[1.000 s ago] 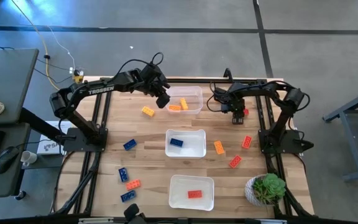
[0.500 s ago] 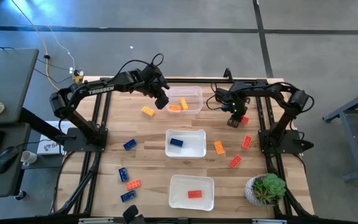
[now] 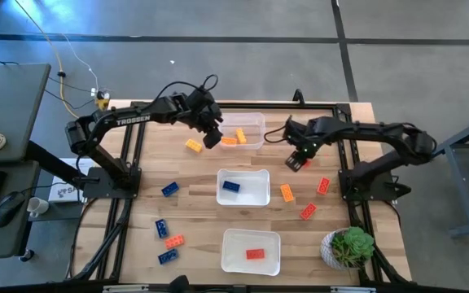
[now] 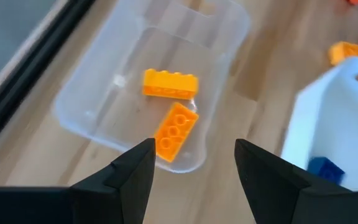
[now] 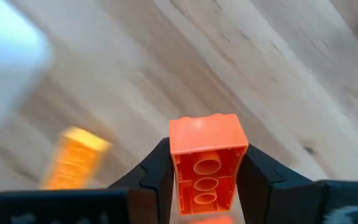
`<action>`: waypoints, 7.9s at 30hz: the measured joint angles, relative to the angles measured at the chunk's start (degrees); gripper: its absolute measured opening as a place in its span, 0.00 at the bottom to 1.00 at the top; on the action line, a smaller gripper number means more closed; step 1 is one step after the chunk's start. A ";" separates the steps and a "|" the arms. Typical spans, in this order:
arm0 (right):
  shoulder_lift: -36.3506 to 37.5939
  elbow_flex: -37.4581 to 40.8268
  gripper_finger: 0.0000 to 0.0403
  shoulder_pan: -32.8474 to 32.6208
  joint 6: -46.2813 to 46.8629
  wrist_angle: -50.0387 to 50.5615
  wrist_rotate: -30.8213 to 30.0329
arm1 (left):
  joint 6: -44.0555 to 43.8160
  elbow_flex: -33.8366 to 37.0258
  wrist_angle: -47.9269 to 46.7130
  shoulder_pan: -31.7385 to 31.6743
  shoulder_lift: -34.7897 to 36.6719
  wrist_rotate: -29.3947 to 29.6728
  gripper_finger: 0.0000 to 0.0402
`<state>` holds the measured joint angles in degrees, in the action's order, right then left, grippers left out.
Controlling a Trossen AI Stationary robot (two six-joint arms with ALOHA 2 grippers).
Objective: Sort & place blocks by color
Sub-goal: Put the orange game piece into the bottom white bin, then put the yellow game piece into the transparent bin
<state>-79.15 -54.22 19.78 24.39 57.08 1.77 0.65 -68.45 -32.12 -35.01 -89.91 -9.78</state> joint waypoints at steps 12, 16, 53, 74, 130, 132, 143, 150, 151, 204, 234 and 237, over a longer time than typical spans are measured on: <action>5.40 -0.02 0.27 -12.35 13.74 -24.51 0.44 | 0.05 0.00 0.00 6.97 0.00 -9.10 0.52; 5.40 -0.02 0.27 -15.41 13.66 -32.77 0.93 | -0.81 0.00 0.25 10.15 0.00 -9.11 0.52; 5.37 -0.04 0.27 -32.34 12.73 -56.18 -3.01 | -32.53 0.00 24.72 30.96 0.00 -10.21 0.52; 5.33 -0.02 0.27 -34.23 19.15 -57.76 -9.14 | -33.61 0.00 28.51 33.21 0.00 -5.17 0.52; 5.33 -0.02 0.51 -32.86 22.23 -53.55 -11.90 | -37.24 0.00 22.51 47.29 -3.61 -1.60 0.26; 5.33 -0.04 0.51 -32.45 22.28 -51.87 -12.61 | -37.60 0.00 22.62 48.40 -5.14 -1.77 0.26; 5.33 -0.04 0.51 -31.01 35.78 -30.86 -12.96 | -40.06 0.00 26.02 50.90 -10.78 0.28 0.26; 5.18 -0.04 0.51 -31.03 43.88 -18.72 -12.99 | -40.03 0.00 25.88 51.24 -12.84 2.29 0.26; 4.88 -0.04 0.51 -31.03 45.03 -17.20 -12.99 | -39.94 0.00 25.98 51.24 -13.04 2.42 0.26; -14.65 0.23 0.51 -31.07 47.98 -11.58 -8.82 | -39.29 -0.05 26.32 49.52 -14.20 -2.49 0.50; -14.37 4.10 0.26 -32.71 48.68 -14.35 -7.65 | -25.53 -0.04 9.59 35.27 7.82 10.92 0.50; -13.26 4.13 0.26 -32.69 49.06 -13.75 -7.65 | -24.52 0.00 7.96 33.00 9.22 12.53 0.50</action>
<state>-92.42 -50.09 -12.91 73.45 43.33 -5.88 -23.87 -68.45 -24.16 -2.01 -80.69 2.75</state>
